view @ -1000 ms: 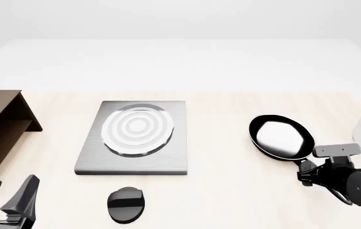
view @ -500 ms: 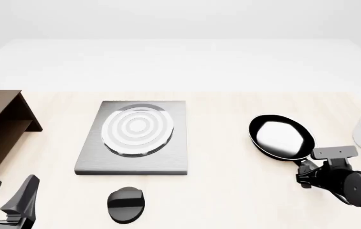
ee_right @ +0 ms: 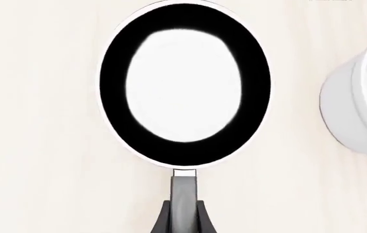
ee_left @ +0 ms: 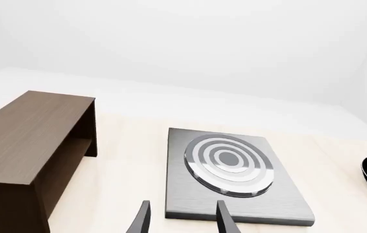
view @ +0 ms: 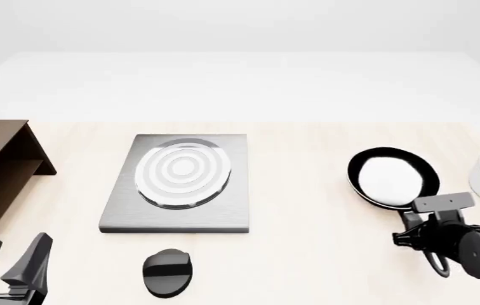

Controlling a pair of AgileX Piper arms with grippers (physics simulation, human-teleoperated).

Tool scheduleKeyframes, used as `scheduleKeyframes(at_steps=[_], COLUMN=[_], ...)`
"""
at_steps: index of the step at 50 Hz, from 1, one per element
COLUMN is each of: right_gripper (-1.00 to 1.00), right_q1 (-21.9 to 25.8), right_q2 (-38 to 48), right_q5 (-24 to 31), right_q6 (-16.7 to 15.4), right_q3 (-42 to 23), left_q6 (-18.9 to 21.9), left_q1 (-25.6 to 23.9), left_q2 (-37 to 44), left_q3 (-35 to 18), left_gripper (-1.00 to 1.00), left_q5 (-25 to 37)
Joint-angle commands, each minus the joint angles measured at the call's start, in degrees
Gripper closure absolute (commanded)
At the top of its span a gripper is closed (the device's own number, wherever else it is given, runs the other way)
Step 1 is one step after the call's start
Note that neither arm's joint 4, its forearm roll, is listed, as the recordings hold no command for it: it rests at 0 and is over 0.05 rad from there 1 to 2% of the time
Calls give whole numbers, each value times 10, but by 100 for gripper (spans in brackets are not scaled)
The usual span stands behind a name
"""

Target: Turn on the stove and put the frying pan on it.

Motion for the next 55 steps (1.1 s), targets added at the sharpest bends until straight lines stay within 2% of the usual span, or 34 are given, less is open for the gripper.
scheduleKeyframes(at_steps=[1,19,28,43,55], right_gripper=[100,100,100,100,100], right_q1=[0,18,45,70,131], right_q2=[-43,-113,-180,-239,-302], right_q5=[19,68,112,152,201], right_q6=[3,7,23,32,51], right_q3=[3,4,6,5,2], left_q6=[2,2,4,5,6], left_q1=[-2,-2,-2,-2,-2], left_q2=[-7,-7,-7,-7,-7], left_q3=[0,0,0,0,0], left_gripper=[-100,-100,-100,-100,-100], left_q5=[4,3,3,3,2])
